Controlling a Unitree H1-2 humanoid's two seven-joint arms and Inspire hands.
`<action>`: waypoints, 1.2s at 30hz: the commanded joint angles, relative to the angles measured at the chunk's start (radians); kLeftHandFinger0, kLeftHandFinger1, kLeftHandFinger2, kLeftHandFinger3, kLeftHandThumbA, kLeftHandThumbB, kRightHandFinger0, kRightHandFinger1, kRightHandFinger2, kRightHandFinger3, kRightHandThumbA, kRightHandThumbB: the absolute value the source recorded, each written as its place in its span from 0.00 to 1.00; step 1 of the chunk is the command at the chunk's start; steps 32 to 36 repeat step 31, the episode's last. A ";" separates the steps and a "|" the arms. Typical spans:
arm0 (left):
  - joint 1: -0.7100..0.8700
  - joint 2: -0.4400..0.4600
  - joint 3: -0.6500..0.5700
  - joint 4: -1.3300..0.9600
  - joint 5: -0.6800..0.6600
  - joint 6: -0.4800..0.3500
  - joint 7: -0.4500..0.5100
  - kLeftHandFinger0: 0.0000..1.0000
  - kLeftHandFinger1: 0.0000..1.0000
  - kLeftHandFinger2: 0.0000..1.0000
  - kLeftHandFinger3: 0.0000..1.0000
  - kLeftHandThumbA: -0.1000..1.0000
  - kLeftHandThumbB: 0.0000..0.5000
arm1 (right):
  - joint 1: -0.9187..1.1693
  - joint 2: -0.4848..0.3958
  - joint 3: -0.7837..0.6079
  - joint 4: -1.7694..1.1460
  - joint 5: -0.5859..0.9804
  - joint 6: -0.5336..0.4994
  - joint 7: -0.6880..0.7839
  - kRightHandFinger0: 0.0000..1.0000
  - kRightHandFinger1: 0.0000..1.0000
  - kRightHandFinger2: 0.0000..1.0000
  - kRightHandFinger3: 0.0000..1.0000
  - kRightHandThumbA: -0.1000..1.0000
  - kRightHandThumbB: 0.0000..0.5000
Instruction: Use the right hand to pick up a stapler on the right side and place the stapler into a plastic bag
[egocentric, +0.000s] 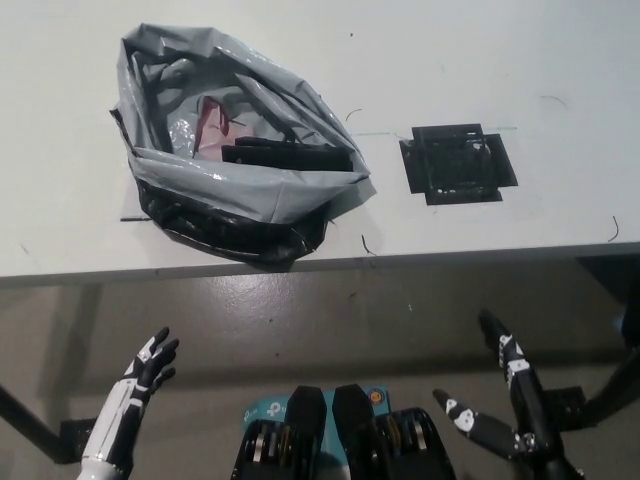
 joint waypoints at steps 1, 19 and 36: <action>0.007 0.013 0.001 -0.038 -0.010 -0.024 -0.017 1.00 1.00 1.00 1.00 1.00 0.18 | 0.013 0.009 -0.016 -0.003 0.021 -0.040 0.049 1.00 1.00 1.00 1.00 0.85 0.29; 0.017 0.014 0.006 -0.016 -0.009 -0.044 -0.013 1.00 1.00 1.00 1.00 1.00 0.24 | 0.013 0.021 -0.044 0.015 0.023 -0.039 0.104 1.00 1.00 1.00 1.00 0.84 0.29; 0.021 0.015 0.004 -0.010 -0.010 -0.052 -0.016 1.00 1.00 1.00 1.00 1.00 0.23 | 0.018 0.025 -0.047 0.012 -0.020 -0.033 0.103 1.00 1.00 1.00 1.00 0.84 0.29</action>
